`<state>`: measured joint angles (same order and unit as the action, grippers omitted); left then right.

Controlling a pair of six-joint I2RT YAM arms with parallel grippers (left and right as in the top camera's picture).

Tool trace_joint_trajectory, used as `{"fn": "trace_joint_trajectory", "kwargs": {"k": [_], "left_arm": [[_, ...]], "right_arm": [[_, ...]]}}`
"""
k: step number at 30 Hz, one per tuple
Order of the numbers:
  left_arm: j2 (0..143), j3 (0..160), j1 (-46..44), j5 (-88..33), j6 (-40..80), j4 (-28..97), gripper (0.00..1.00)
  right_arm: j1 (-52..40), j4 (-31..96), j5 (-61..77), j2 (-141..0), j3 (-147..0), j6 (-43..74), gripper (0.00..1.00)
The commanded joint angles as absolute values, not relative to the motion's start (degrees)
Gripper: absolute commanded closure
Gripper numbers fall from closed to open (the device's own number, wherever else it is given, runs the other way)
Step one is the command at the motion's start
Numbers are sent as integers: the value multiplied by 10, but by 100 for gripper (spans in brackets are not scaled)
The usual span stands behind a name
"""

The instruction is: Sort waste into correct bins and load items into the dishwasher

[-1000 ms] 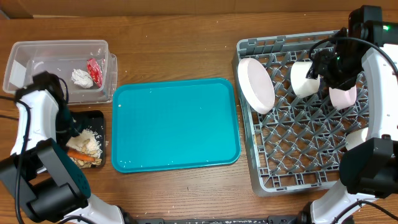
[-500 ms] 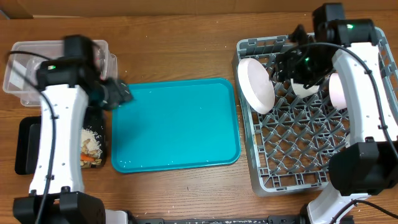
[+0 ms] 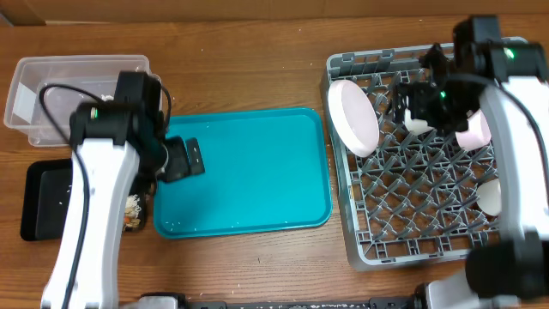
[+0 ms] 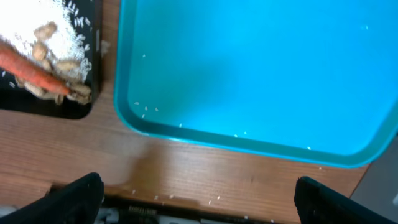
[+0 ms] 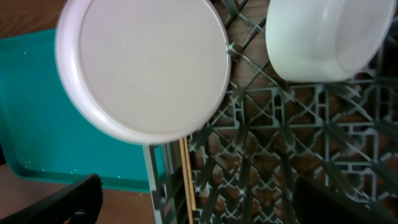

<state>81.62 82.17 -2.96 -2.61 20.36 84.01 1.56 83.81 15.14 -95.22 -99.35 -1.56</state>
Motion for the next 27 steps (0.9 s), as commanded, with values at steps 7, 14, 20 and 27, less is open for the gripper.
{"fn": "trace_joint_trajectory", "kwargs": {"k": [7, 14, 20, 27], "left_arm": [[429, 611, -71, 10, 233, 665, 0], [292, 585, -71, 10, 234, 655, 0], [277, 584, -71, 10, 234, 707, 0], [277, 584, -71, 10, 234, 746, 0]], "right_arm": [[16, 694, 104, -591, -727, -15, 0], [16, 778, 71, -467, -675, -15, 0], [16, 830, 71, -451, -675, -15, 0], [16, 831, 71, -451, -675, -15, 0]]}}
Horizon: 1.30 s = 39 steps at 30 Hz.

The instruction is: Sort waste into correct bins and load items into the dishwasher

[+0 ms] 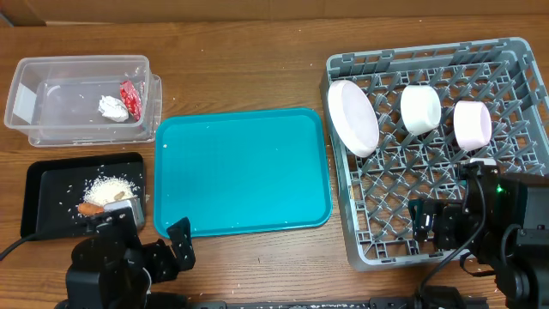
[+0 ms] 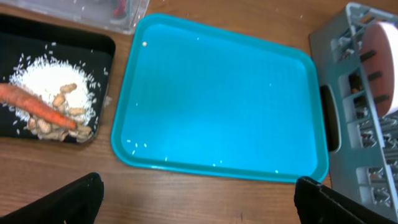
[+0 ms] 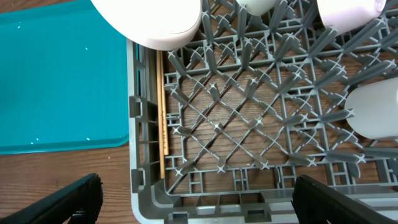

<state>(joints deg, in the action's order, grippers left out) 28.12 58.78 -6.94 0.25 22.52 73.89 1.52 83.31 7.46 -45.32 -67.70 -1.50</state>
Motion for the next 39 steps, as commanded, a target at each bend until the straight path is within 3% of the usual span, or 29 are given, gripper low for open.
{"fn": "trace_joint_trajectory", "kwargs": {"k": [1, 10, 14, 23, 27, 35, 37, 39], "left_arm": [[277, 584, -71, 10, 234, 749, 0], [277, 584, -71, 10, 234, 752, 0], [277, 584, -71, 10, 234, 752, 0], [277, 584, -71, 10, 234, 752, 0], [277, 584, -71, 10, 234, 752, 0], [277, 584, -71, 10, 234, 752, 1], [277, 584, -71, 10, 234, 752, 0], [277, 584, -71, 10, 234, 752, 0]], "right_arm": [[16, 831, 71, -451, -675, -15, 0], [16, 828, 47, -397, -674, -15, 0], [13, 767, 72, -320, -654, -15, 0], [-3, 539, 84, -79, -423, -15, 0], [-3, 381, 89, -8, -281, -15, 0], [-3, -30, 85, -2, -39, -16, 0], [-3, -73, 83, -2, -2, -16, 0], [-3, -38, 79, -2, -4, -16, 0]]}}
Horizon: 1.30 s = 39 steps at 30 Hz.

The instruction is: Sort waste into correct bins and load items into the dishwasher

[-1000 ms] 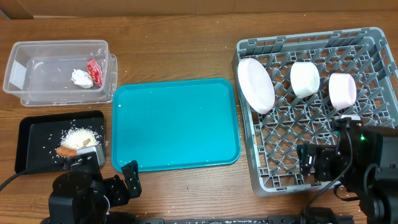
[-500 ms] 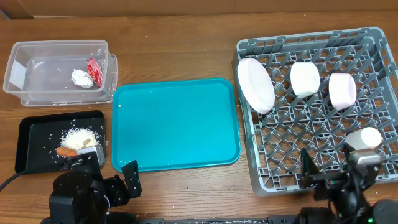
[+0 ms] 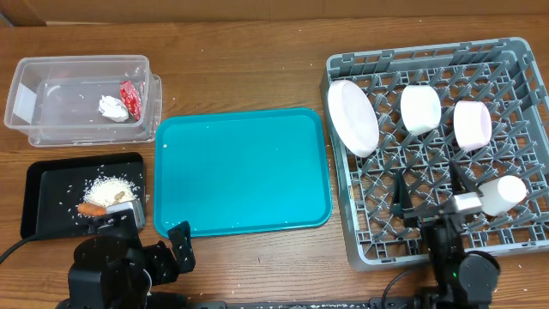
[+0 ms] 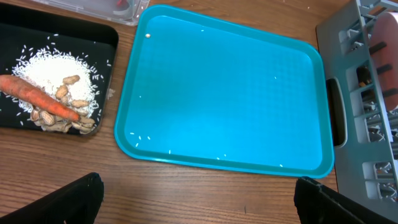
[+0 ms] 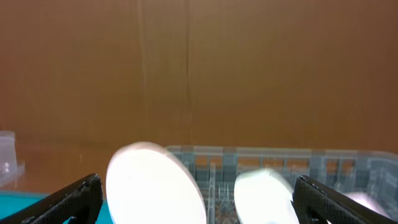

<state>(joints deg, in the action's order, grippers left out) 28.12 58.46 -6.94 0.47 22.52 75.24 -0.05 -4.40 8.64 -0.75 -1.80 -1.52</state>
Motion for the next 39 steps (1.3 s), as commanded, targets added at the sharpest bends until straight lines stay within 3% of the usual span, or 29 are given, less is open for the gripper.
{"fn": "trace_joint_trajectory", "kwargs": {"k": [1, 5, 39], "left_arm": [[277, 584, -71, 10, 234, 752, 0], [277, 584, -71, 10, 234, 752, 0], [277, 584, -71, 10, 233, 752, 0]], "right_arm": [[-3, -22, 79, -2, -4, -15, 0], [-3, 44, 77, -2, -5, -15, 0], [-3, 40, 76, -4, -5, -15, 0]]}}
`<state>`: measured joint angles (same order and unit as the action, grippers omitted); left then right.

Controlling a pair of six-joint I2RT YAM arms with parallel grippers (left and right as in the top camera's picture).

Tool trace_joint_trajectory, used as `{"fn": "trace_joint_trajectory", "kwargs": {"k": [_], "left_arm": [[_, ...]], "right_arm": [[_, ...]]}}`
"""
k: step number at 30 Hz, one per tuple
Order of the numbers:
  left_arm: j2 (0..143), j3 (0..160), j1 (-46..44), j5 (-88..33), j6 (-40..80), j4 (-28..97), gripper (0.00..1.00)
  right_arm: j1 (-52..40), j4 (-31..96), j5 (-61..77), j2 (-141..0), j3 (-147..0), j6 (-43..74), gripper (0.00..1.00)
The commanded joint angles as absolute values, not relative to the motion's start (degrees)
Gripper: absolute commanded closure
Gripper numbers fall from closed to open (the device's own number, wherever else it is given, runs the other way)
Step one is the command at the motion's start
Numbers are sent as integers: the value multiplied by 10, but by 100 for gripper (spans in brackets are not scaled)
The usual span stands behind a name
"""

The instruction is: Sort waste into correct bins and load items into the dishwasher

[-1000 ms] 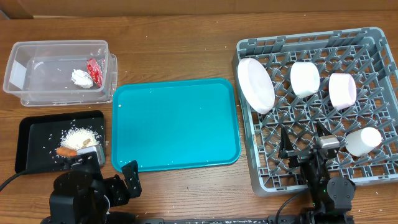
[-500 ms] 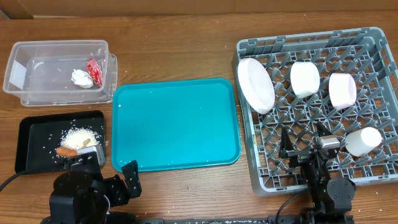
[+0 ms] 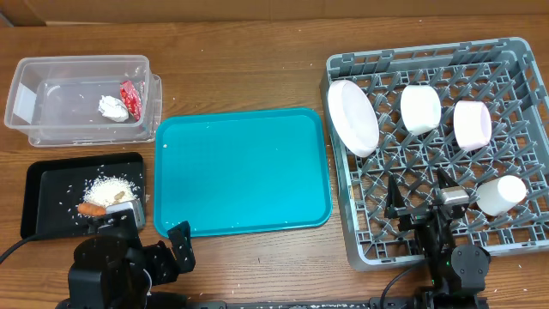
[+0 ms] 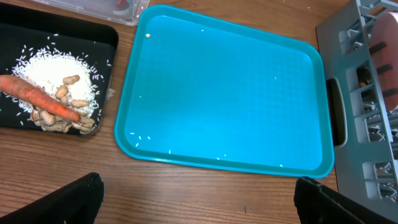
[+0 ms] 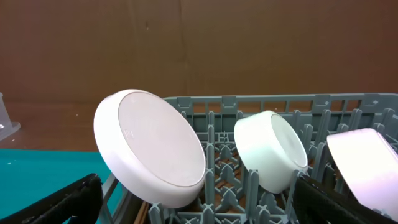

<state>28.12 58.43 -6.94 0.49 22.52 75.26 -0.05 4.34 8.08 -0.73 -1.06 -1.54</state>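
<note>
The grey dish rack (image 3: 360,249) holds a white plate (image 3: 352,116), a white bowl (image 3: 420,109), a pink cup (image 3: 472,123) and a white cup (image 3: 500,194). The black bin (image 3: 39,176) contains rice, a carrot (image 4: 37,101) and peanuts. A white wad and a red wrapper (image 3: 129,96) lie in the clear bin (image 3: 51,69). The teal tray (image 3: 242,169) bears only a few rice grains. My left gripper (image 4: 199,208) is open above the table's front edge. My right gripper (image 5: 199,208) is open at the rack's front, facing the plate and bowl.
A brown cardboard wall (image 5: 249,43) stands behind the rack. A thin wooden stick (image 5: 143,214) lies along the rack's left side. Bare wood lies between the tray and the front edge.
The right wrist view was blurred and aimed high at the cardboard wall. It is now sharp and level with the plate and bowl. The left arm has not moved.
At first my left gripper hung over the tray's left edge and my right over the rack's back row by the bowl. Then both arms stood at the table's front edge, looking down. Since then the right gripper has tipped up to face across the rack.
</note>
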Motion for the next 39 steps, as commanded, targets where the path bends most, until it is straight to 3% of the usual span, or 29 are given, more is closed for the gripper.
{"fn": "trace_joint_trajectory", "kwargs": {"k": [1, 8, 21, 25, 39], "left_arm": [[277, 584, -71, 10, 233, 753, 0], [241, 515, -43, 10, 180, 664, 0], [2, 82, -21, -35, 117, 125, 0], [2, 24, -15, -42, 50, -26, 0], [3, 3, -15, -34, 38, 42, 0]], "right_arm": [[-3, 40, 76, -4, -5, -15, 0], [-3, 40, 76, -4, -5, -15, 0], [-3, 40, 76, -4, -5, -15, 0], [-3, 40, 76, -4, -5, -15, 0], [-3, 40, 76, -4, -5, -15, 0]]}}
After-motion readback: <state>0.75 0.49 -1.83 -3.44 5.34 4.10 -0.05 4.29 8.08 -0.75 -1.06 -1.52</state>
